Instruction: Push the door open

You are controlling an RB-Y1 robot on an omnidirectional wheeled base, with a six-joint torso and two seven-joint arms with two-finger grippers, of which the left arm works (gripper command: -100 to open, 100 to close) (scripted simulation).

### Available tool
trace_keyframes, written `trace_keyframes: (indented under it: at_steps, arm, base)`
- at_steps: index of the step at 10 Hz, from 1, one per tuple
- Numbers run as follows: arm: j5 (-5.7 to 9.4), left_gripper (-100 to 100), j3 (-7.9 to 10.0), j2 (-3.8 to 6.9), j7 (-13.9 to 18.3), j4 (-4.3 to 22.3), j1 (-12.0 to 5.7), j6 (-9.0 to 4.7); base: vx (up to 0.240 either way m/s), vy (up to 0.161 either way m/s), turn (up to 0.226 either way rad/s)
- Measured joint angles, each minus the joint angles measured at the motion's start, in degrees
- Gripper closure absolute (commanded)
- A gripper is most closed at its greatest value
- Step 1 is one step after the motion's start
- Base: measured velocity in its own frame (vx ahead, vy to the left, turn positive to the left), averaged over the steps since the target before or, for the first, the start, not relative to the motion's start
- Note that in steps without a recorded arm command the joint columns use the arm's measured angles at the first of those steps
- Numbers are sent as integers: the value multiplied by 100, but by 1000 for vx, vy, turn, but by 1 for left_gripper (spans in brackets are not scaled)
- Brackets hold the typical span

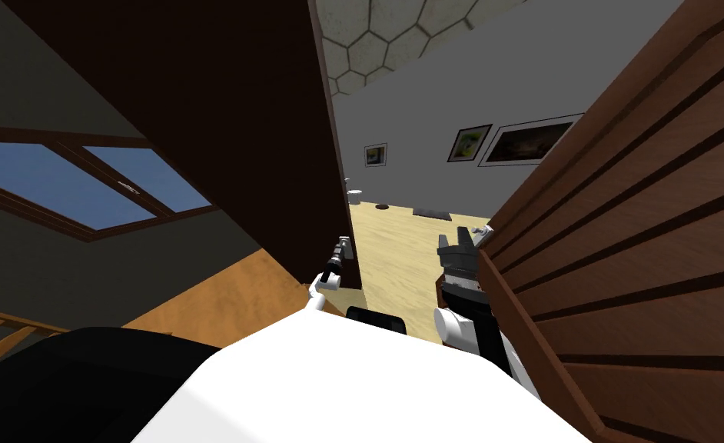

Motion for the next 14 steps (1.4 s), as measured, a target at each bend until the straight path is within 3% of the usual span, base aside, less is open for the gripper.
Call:
trace_keyframes:
  at_steps: [7,9,11,14]
  arm:
    - [46,100,432,-122,-91,-32,-22,49]
    - [179,100,550,-90,-205,2,39,12]
    - [353,100,671,9,-293,-2,103,6]
    - [579,100,879,59,-493,-179,187,32]
  base:
    - [158,-77,40]
    - [191,-45,-35]
    - [210,-19,-55]
    - [147,-26,-33]
